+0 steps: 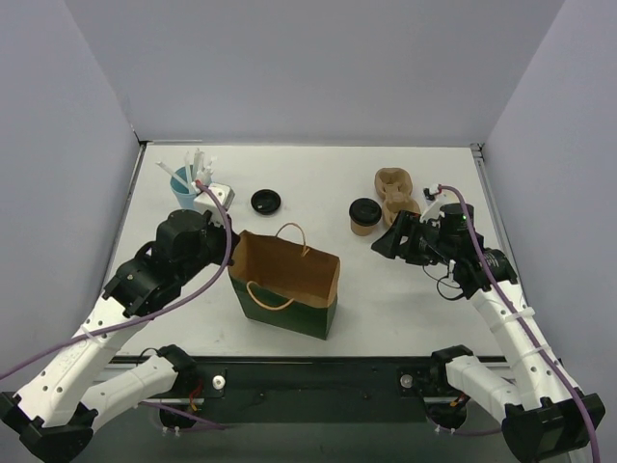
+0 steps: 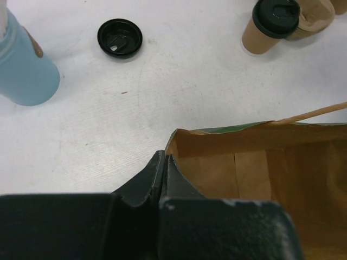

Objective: Pack the takeout coffee

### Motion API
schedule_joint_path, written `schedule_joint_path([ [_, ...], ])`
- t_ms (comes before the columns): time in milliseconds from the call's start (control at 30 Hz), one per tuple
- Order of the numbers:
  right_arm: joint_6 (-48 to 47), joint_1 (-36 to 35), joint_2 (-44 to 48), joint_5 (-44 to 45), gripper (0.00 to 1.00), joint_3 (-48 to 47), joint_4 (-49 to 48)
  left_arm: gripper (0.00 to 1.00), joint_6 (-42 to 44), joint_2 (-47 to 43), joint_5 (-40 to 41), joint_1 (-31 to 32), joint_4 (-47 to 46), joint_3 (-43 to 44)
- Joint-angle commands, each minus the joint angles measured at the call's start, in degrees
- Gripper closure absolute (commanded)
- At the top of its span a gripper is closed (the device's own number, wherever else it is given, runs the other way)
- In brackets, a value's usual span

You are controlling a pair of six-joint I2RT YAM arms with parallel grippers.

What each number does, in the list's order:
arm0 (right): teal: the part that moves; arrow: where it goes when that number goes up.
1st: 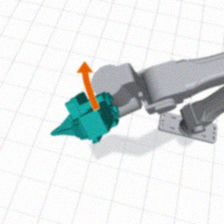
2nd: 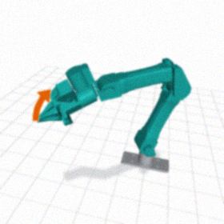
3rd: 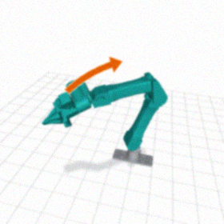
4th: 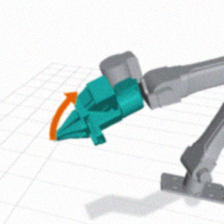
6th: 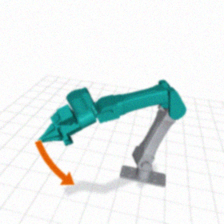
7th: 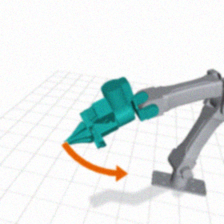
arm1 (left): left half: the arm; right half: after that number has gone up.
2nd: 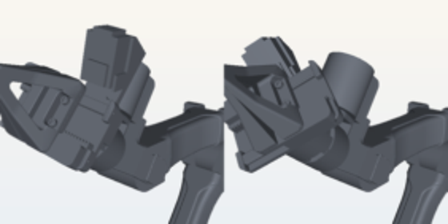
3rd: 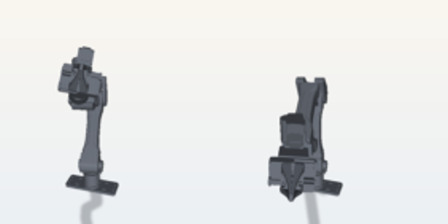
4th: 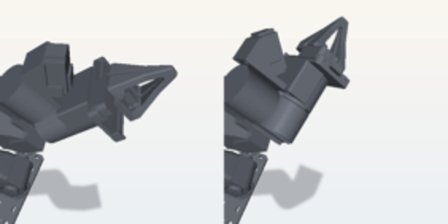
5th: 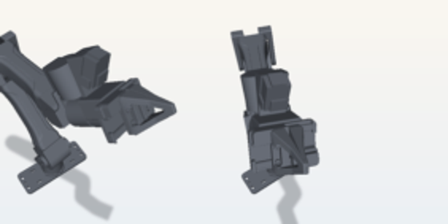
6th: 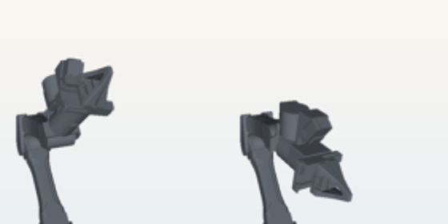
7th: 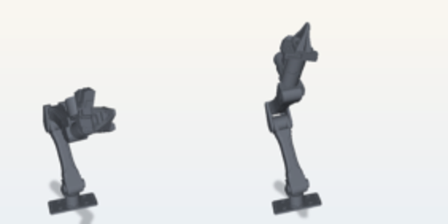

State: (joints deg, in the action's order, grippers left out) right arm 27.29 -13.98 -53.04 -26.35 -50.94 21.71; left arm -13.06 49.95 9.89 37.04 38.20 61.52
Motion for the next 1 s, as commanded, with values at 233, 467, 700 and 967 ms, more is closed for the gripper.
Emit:
schedule_joint_path([
  [233, -1.97, -0.35, -2.42, 9.91, 0.37, -5.48, 2.10, 1.00, -8.91, 1.46, 11.64, 0.14, -3.04, -0.26],
  [467, -4.00, -0.35, -5.67, 14.12, 0.37, -8.30, 3.16, 0.68, -7.69, 1.20, 10.85, 0.14, -1.90, 2.20],
  [700, -9.27, 2.81, -15.68, 20.10, 0.36, -16.55, 2.98, 0.21, -1.81, -3.18, 8.58, 0.05, -3.38, 4.93],
  [967, -17.53, 8.43, -34.93, 20.64, 0.36, -30.51, 3.77, 0.11, 3.65, -4.77, 4.35, -0.03, 0.65, 3.01],
])
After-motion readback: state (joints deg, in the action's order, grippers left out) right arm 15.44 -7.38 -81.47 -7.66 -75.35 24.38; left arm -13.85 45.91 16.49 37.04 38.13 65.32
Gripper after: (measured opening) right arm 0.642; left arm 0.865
